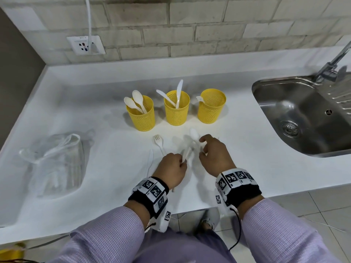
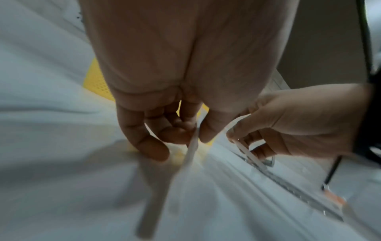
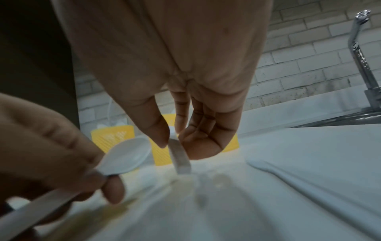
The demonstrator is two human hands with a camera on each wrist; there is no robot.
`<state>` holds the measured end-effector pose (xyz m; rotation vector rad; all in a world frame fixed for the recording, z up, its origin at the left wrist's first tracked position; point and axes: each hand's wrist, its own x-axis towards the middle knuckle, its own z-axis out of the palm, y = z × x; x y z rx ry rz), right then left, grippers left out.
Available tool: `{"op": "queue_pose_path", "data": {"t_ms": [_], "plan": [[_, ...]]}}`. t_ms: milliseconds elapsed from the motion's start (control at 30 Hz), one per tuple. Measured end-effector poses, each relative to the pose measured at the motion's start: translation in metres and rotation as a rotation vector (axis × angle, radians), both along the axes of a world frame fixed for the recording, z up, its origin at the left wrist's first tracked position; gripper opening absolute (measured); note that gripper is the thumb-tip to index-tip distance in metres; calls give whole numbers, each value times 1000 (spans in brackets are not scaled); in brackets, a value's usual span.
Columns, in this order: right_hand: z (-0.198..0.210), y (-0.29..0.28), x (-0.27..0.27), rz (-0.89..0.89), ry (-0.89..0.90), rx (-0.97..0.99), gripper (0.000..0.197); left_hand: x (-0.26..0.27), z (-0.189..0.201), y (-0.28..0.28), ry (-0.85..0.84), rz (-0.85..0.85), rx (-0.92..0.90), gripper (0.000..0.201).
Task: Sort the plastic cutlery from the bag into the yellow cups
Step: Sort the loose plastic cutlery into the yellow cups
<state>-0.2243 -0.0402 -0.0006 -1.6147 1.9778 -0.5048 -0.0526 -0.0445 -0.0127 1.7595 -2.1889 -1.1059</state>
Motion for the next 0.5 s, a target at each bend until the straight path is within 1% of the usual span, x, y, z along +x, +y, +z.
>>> {"op": "queue_pose_path", "data": {"t_ms": [33,67,133,167,200,300,500], "plan": [[3,3,3,-7,-34,-26,43,0,3,-2,77,71,44,43],[6,7,6,-13,-65,-54,43,0,7,-3,200,177,141,41],[11,13,13,-10,-119,-118,42,0,13,-5,520,411,405,26],[13,17,17,0,-143,-143,41,1,17,-5,668,503,507,21],[14,19,21,10,-165,-159,40,2,19,-7,763,560,562,18],[18,24,34,47,-212,-157,37,7,23,-9,893,615,596,19],[13,27,55,82,-219,-158,33,13,28,-5,998,683,631,21]]}}
